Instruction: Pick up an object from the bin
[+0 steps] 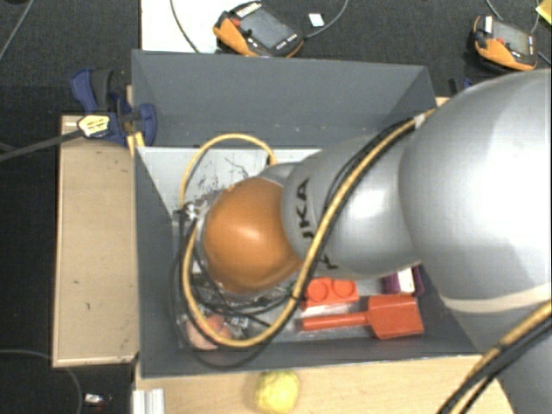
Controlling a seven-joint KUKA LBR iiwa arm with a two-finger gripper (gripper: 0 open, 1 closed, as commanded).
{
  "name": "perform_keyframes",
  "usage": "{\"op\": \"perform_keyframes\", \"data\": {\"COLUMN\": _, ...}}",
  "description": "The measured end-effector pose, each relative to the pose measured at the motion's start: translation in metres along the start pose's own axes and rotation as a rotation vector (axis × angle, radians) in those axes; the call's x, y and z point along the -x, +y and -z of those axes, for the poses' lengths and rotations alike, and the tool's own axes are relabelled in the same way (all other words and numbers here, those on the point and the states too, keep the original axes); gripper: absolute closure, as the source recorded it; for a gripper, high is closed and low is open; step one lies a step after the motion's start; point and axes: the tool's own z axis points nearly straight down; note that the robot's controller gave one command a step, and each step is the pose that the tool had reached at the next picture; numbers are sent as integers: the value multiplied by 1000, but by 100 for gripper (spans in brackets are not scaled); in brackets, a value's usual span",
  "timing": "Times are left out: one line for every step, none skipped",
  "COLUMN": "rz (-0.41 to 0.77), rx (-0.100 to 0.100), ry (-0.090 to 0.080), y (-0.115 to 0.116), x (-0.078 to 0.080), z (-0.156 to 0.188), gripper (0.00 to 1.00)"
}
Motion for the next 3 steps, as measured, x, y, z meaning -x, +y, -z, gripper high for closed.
{"op": "perform_keyframes", "data": {"rz": -1, "rx": 0, "ry": 0, "y": 0, "x": 0, "z": 0, "gripper": 100}}
{"op": "perform_keyframes", "data": {"rz": -3, "rx": 2, "ry": 0, "y": 1, "x": -1, "z": 21, "gripper": 100}}
{"op": "perform_keyframes", "data": {"rz": -3, "rx": 4, "ry": 1, "y": 1, "x": 0, "z": 67, "gripper": 100}}
